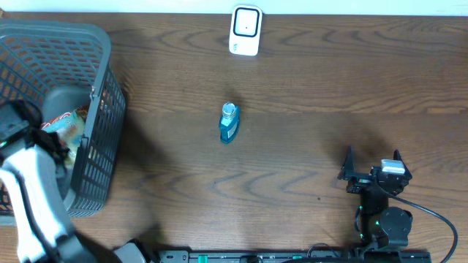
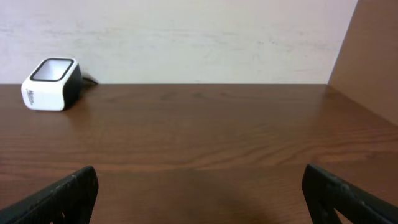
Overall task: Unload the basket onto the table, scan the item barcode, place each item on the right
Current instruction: 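Grasp the orange wet-wipes pack with the left gripper, then carry the orange pack right of the bottle and release it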
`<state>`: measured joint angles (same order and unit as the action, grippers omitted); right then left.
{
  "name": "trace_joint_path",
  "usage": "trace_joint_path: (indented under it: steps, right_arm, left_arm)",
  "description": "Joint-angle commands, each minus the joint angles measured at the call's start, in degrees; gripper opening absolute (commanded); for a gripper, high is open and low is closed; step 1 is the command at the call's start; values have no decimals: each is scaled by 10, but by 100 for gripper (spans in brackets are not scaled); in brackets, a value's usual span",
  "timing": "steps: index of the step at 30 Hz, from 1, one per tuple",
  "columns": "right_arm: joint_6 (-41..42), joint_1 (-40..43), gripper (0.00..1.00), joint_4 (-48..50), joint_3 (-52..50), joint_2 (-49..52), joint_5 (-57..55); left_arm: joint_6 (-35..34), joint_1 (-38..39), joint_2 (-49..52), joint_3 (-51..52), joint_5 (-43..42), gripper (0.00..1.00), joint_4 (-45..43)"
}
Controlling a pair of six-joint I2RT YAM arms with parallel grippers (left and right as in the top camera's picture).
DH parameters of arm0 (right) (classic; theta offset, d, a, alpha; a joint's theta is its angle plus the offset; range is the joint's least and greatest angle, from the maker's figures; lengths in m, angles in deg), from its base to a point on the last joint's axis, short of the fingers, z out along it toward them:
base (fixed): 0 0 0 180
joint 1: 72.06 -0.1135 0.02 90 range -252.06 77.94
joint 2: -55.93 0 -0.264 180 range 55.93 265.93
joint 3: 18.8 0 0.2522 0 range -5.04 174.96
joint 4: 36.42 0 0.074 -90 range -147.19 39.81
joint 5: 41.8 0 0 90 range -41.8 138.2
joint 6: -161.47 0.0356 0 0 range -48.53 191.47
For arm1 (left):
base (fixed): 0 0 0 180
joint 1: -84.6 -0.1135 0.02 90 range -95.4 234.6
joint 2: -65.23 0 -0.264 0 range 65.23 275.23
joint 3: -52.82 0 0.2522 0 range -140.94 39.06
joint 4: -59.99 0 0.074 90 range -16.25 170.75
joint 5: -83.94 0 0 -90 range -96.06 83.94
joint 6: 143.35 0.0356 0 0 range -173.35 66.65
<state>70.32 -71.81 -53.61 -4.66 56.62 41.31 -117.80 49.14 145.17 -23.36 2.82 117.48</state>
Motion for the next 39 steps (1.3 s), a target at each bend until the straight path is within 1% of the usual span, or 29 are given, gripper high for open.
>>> trace_joint_path:
  steps: [1, 4, 6, 8, 10, 13, 15, 17, 18, 21, 23, 26, 28, 31, 36, 39]
  right_arm:
    - [-9, -3, 99, -2, -1, -3, 0]
    - [-9, -3, 99, -2, -1, -3, 0]
    - [-9, -3, 99, -2, -1, -3, 0]
    - [-9, -3, 99, -2, -1, -3, 0]
    - [-9, -3, 99, -2, -1, -3, 0]
    - [-9, -3, 99, -2, -1, -3, 0]
    - [-9, -3, 99, -2, -1, -3, 0]
    - [-9, -3, 99, -2, -1, -3, 0]
    - [-9, -3, 99, -2, -1, -3, 0]
    - [-9, -3, 99, -2, -1, -3, 0]
    - [-9, -3, 99, -2, -1, -3, 0]
    - [-9, -3, 99, -2, -1, -3, 0]
    - [-9, -3, 99, -2, -1, -3, 0]
    - [-9, -3, 99, -2, -1, -3, 0]
    - [-9, -3, 99, -2, -1, -3, 0]
    - [-9, -3, 99, -2, -1, -3, 0]
  left_arm:
    - [16, -2, -113, -75, 1, 8, -13]
    - [16, -1, -184, -99, -2, 7, -44]
    - [16, -2, -229, -103, -39, 7, -71]
    - [17, -1, -268, -103, -125, 8, -92]
    - [26, 7, -298, -103, -247, 7, -110]
    - [36, 47, -314, -103, -412, 7, -139]
    - [57, 93, -312, -103, -480, 7, -162]
    - [99, 158, -305, -103, -506, 8, -178]
    - [120, 189, -303, -103, -504, 8, -178]
    - [237, 304, -283, -103, -502, 7, -181]
    - [300, 381, -261, -103, -502, 7, -182]
    - [349, 483, -217, -103, -472, 7, -196]
    - [371, 546, -180, -103, -429, 7, -209]
    - [394, 621, -122, -103, -363, 7, -238]
    - [390, 706, -21, -103, -256, 7, -282]
    - [359, 742, 44, -103, -198, 7, -295]
